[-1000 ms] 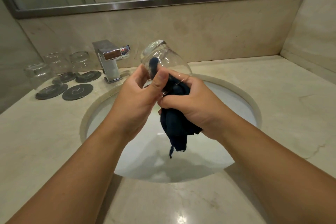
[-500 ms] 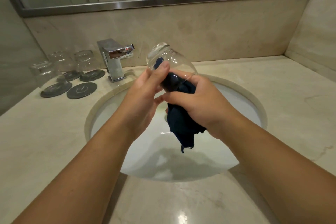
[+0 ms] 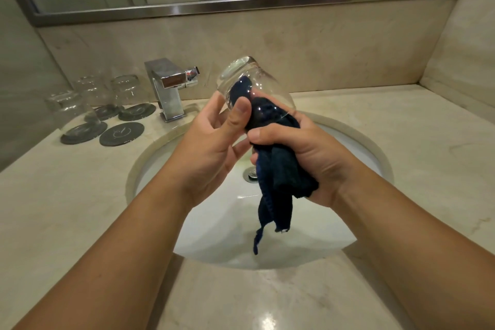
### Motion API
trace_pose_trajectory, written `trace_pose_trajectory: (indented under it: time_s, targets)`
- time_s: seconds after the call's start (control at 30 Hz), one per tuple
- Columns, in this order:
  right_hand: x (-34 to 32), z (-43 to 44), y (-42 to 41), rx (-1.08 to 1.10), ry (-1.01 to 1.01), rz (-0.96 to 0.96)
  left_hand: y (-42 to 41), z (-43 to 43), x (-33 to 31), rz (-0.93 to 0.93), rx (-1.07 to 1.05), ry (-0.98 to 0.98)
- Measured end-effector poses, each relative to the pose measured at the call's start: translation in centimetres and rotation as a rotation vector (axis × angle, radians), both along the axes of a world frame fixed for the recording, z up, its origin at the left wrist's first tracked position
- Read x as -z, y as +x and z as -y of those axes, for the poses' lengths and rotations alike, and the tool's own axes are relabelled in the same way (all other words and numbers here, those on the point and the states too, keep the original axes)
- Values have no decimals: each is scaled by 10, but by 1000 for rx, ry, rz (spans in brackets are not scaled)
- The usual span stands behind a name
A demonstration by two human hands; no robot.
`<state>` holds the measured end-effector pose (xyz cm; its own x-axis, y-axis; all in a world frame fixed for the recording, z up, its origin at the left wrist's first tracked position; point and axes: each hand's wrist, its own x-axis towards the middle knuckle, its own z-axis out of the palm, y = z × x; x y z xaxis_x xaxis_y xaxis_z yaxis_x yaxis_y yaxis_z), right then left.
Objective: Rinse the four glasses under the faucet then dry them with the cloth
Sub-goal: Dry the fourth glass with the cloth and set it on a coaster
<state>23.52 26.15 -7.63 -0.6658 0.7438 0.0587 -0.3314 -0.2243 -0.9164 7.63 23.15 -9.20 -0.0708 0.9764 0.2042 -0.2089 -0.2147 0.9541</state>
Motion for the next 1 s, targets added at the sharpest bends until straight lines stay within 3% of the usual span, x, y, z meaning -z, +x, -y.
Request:
trace_pose_trajectory:
  time_s: [0.17, 0.3, 0.37, 0.63, 0.83, 1.0]
  targets:
    - [5, -2, -5, 114, 54, 80, 0, -4, 1, -66, -26, -42]
    - [10, -2, -10, 208, 361, 284, 4, -5, -2, -82, -93, -73]
    - [11, -1, -11, 202, 412, 307, 6, -5, 0, -34, -97, -75]
    - [1, 3, -4, 23, 25, 49, 0, 0, 0, 36, -12, -27]
    - [5, -3, -7, 129, 109, 111, 0, -2, 0, -42, -17, -72]
    - [7, 4, -10, 180, 401, 247, 3, -5, -1, -63, -35, -75]
